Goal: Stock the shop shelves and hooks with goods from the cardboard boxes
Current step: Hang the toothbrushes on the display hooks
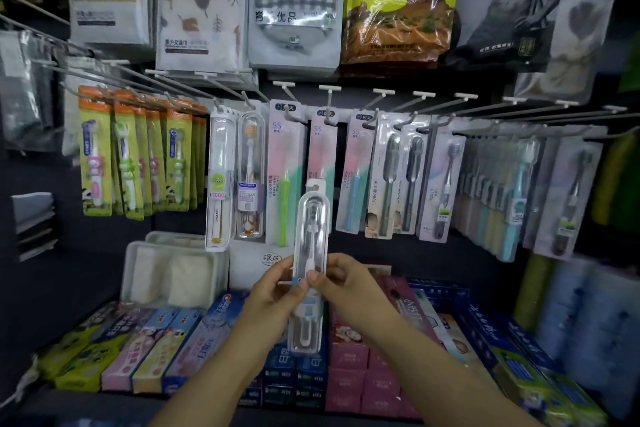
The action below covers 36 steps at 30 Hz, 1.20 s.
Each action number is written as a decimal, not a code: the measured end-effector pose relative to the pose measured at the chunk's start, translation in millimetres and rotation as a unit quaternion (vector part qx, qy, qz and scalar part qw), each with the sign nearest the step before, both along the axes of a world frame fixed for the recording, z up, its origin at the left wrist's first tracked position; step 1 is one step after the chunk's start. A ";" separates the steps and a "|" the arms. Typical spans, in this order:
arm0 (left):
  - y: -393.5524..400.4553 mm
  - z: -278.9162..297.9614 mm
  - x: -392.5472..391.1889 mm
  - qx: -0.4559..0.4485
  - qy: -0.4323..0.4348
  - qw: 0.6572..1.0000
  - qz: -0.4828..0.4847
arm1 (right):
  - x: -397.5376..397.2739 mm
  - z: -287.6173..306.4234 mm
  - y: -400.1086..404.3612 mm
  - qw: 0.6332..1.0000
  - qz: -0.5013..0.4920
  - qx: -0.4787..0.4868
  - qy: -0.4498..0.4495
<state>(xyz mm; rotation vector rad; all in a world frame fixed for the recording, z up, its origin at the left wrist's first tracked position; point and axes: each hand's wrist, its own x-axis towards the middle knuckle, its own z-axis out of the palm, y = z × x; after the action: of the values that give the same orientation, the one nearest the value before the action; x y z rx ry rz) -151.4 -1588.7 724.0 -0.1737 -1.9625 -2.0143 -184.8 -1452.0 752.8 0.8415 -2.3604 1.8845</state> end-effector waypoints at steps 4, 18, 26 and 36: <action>-5.9 -0.9 14.8 -0.030 -0.015 0.997 0.067 | 3.2 -8.2 1.8 1.000 -0.017 0.008 -0.006; -93.7 2.6 74.6 -0.038 -0.053 0.974 0.218 | 7.4 33.6 -77.8 1.000 0.010 0.008 0.026; -128.3 23.9 55.6 -0.060 -0.055 0.983 0.164 | -13.2 85.8 -114.6 0.996 -0.057 -0.031 0.062; -148.6 33.7 40.7 -0.068 -0.044 0.988 0.135 | -21.7 92.5 -128.9 0.991 -0.100 -0.045 0.071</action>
<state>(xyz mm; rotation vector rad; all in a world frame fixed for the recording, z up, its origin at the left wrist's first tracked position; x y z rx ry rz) -110.7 -1737.3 757.6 0.1463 -2.0530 -1.7448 -206.5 -1580.8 845.2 0.6782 -2.1694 1.7753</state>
